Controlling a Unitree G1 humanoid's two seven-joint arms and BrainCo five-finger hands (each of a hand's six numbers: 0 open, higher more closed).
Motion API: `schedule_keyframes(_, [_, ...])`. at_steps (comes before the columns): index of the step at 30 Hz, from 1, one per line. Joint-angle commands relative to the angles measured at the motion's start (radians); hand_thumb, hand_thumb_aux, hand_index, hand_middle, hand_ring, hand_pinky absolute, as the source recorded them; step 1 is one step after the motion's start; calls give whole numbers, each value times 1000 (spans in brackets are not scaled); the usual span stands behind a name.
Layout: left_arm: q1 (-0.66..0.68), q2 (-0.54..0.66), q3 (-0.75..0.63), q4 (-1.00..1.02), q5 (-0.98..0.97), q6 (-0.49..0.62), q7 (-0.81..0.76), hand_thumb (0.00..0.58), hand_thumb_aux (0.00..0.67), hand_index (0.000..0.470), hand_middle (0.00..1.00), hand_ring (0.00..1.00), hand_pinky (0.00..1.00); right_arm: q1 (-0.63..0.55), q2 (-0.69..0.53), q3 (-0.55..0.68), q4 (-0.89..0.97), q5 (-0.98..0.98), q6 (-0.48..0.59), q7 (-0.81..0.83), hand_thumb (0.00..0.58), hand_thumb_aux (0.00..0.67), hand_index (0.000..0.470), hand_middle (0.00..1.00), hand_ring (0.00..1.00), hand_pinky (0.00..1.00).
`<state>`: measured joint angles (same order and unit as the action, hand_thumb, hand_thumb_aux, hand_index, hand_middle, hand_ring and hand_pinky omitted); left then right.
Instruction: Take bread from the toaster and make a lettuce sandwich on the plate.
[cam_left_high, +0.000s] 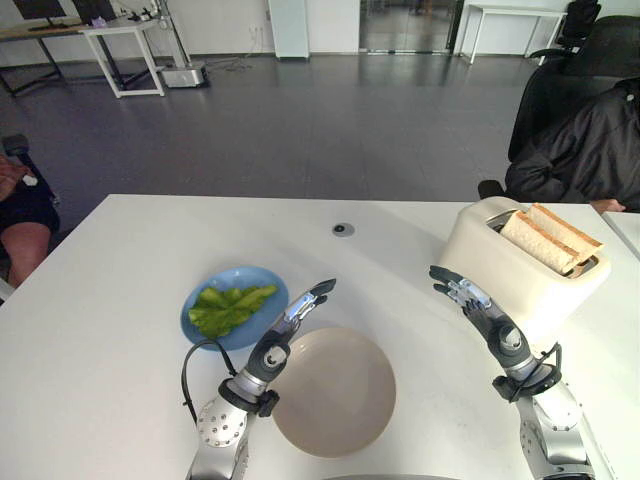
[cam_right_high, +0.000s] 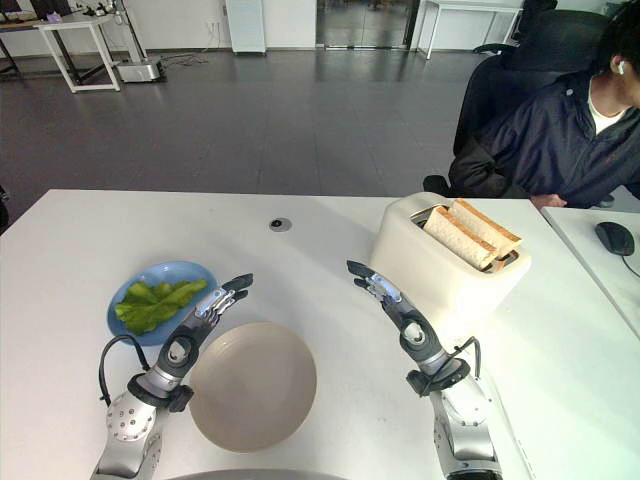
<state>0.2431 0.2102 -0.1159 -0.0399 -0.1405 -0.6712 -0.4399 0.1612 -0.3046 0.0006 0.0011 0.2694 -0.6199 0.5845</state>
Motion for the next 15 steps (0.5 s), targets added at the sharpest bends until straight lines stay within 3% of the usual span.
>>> schedule_keyframes(1, [9, 4, 0, -11, -7, 14, 2, 0, 0, 0, 0, 0, 0, 9, -5, 0, -7, -10, 0, 2, 0, 0, 0, 0, 0, 0])
schedule_keyframes(11, [15, 5, -2, -21, 7, 17, 5, 0, 0, 0, 0, 0, 0, 10, 0, -15, -9, -41, -16, -24, 0, 0, 0, 0, 0, 0])
schedule_keyframes(13, [16, 3, -5, -24, 7, 19, 5, 0, 0, 0, 0, 0, 0, 6, -7, -51, -37, -96, -51, -66, 0, 0, 0, 0, 0, 0])
schedule_keyframes(15, [17, 0, -8, -31, 9, 24, 8, 0, 0, 0, 0, 0, 0, -18, -48, -136, -163, -87, -19, -116, 0, 0, 0, 0, 0, 0])
